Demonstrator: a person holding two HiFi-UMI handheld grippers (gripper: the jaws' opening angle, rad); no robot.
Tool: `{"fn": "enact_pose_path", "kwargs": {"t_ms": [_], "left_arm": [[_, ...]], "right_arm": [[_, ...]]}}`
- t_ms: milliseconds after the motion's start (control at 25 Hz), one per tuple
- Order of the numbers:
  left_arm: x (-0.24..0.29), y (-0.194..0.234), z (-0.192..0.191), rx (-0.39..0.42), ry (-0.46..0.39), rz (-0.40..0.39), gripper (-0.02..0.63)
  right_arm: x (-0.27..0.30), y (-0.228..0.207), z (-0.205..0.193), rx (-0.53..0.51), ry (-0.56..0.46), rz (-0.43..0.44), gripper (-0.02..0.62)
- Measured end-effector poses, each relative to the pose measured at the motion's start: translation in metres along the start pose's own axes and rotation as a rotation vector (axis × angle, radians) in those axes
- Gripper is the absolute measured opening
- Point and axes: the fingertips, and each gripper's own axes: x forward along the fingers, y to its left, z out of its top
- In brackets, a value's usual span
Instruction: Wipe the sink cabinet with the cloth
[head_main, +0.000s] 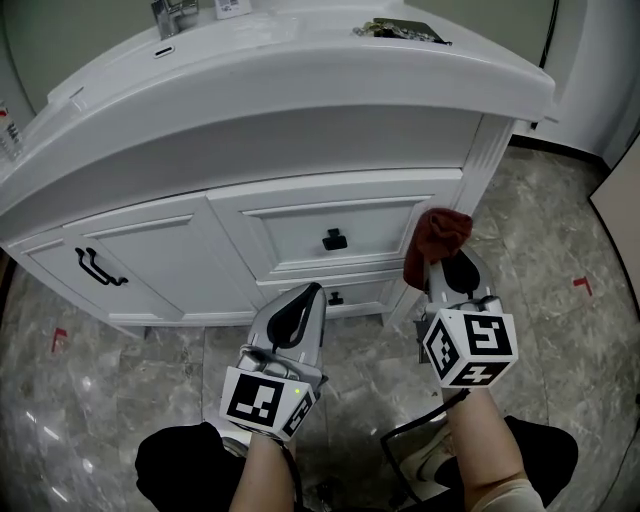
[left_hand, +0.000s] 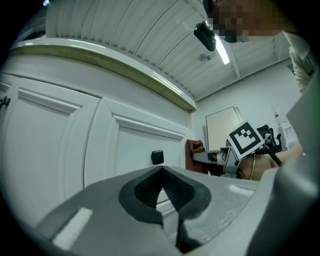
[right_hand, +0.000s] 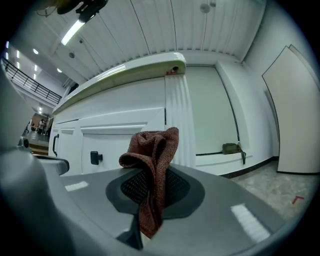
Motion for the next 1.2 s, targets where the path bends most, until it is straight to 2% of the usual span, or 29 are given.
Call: {"fn": "enact_pose_path", "kwargs": {"t_ms": [120, 200, 360, 520, 680, 800, 1000, 1200], "left_arm": [[-0.007, 0.004, -0.001, 0.022, 0.01, 0.007, 0.0], [-0.013, 0.009, -0.004, 0.03, 0.016, 0.011, 0.0], [-0.032, 0.031, -0.01, 0.028, 0.033, 0.049, 0.0], [-0.056, 0.057, -0.011, 0.013, 0.038, 0.102, 0.0], [-0.076, 0.079, -0.006, 0.008, 0.028, 0.141, 0.0], [-0.087, 0.091, -0.003, 0.01, 0.022, 0.168, 0.0], [-0.093, 0.097, -0.01, 0.009, 0.038, 0.176, 0.0], [-0.088, 0.088, -0.02, 0.013, 0.058, 0.144, 0.0]], "right_arm": [[-0.005, -0.009, -0.002, 0.026, 0.007, -0.04, 0.078], [-0.009, -0.002, -0.007, 0.056, 0.011, -0.025, 0.078], [-0.009, 0.054, -0.031, 0.113, 0.034, 0.101, 0.078], [-0.002, 0.129, -0.065, 0.113, 0.101, 0.241, 0.078], [0.011, 0.194, -0.071, 0.117, 0.109, 0.357, 0.078], [0.024, 0.226, -0.067, 0.123, 0.102, 0.415, 0.078], [0.039, 0.248, -0.065, 0.146, 0.101, 0.434, 0.078], [0.047, 0.243, -0.067, 0.147, 0.095, 0.414, 0.078]]}}
